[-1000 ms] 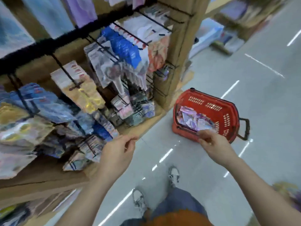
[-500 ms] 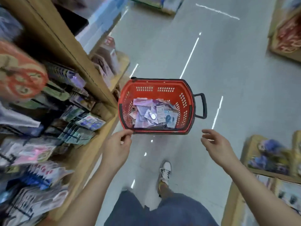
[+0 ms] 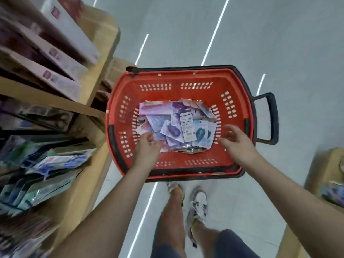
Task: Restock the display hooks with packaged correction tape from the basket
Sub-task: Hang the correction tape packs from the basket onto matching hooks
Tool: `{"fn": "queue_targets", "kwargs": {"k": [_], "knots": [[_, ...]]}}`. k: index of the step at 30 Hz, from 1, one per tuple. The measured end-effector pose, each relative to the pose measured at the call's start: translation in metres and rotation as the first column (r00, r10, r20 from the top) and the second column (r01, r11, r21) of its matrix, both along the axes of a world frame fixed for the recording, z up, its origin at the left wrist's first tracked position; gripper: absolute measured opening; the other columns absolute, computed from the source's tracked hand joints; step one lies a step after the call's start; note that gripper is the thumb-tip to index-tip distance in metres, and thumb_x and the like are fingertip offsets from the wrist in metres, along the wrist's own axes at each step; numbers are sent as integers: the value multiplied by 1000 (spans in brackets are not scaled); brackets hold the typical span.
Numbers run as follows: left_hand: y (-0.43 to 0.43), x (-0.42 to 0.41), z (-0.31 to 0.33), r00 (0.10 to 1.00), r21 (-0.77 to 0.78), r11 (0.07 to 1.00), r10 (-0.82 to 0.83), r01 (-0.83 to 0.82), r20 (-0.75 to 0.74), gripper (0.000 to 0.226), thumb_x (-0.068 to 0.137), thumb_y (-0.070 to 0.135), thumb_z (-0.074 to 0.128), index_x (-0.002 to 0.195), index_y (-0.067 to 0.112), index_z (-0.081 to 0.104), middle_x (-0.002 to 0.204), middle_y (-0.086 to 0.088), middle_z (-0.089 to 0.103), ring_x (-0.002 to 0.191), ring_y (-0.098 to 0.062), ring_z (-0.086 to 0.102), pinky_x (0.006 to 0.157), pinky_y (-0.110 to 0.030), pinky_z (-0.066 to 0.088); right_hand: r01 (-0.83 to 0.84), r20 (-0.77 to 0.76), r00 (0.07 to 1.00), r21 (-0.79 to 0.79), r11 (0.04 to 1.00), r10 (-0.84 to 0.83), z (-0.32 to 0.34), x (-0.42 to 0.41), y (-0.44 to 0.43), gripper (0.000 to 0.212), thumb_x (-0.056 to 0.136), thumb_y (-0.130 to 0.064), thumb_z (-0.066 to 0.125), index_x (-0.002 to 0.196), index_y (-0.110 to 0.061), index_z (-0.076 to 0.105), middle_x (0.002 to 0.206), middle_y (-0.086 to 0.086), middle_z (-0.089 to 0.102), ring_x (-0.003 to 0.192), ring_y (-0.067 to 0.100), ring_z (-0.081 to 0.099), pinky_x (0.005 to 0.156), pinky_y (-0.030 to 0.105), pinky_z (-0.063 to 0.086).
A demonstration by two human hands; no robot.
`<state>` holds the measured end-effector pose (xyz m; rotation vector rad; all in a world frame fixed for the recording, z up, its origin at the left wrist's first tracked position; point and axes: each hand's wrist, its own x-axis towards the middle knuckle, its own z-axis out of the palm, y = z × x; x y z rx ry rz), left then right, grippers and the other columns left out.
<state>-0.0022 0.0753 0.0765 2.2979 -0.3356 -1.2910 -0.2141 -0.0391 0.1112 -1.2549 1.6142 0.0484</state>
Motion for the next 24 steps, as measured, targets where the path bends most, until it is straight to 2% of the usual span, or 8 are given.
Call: {"fn": "queue_targets", "kwargs": {"k": [3,7,9,13,17,20,22,24], "knots": [[-23,17,-70,1000,67,998,-5,5,1,50,96,20,58,144,12,43,137,-5,54,101,-18,51,84,-28,38,-130,-12,991,34,991,131,-73,20,-23,60,90,-13,68,144,-20,42,134,4,54,120,23,55,97,34,45],[-45,34,-155,980,119,982,-160,146,120,43,93,26,62,132,11,53,130,-10,61,113,-33,58,91,-35,45,-313,-66,947,20,950,314,-161,42,-40,71,86,-12,72,146,-17,36,126,-2,51,104,18,54,96,33,46],[-52,46,-201,959,165,966,-228,201,167,49,87,39,61,128,14,55,127,-11,63,114,-37,60,94,-43,49,-405,-129,908,-34,914,398,-208,49,-49,85,79,-19,79,149,-13,32,138,7,54,115,29,57,103,45,46],[-64,58,-262,965,178,969,-202,173,165,48,90,34,64,131,9,54,128,-14,61,114,-37,60,91,-38,49,-599,-319,757,11,801,570,-273,56,-62,104,75,-49,78,154,-24,16,157,10,29,144,35,26,112,56,33],[-70,57,-284,989,132,991,-51,32,138,59,81,33,76,131,13,53,123,-8,65,112,-31,63,93,-39,52,-727,-511,552,93,680,660,-284,70,-72,79,78,-57,73,142,-26,39,144,8,39,137,35,31,108,62,31],[-73,48,-280,996,155,988,-30,16,90,76,85,30,72,148,14,32,135,-11,55,120,-32,56,96,-37,49,-834,-471,380,199,515,796,-282,80,-71,52,87,-52,66,130,-25,55,135,5,49,133,30,38,108,63,27],[-72,44,-274,999,125,992,23,-29,49,80,84,29,70,151,16,28,137,-8,54,119,-30,57,95,-35,49,-847,-390,403,184,499,828,-281,84,-66,32,91,-44,63,118,-26,59,125,3,58,127,29,47,107,61,29],[-69,44,-264,994,55,994,95,-97,44,69,76,26,74,138,20,44,123,-5,65,105,-26,64,93,-40,53,-777,-308,571,96,622,761,-278,83,-67,14,92,-37,62,100,-25,61,108,3,66,113,29,58,96,46,41]]}}
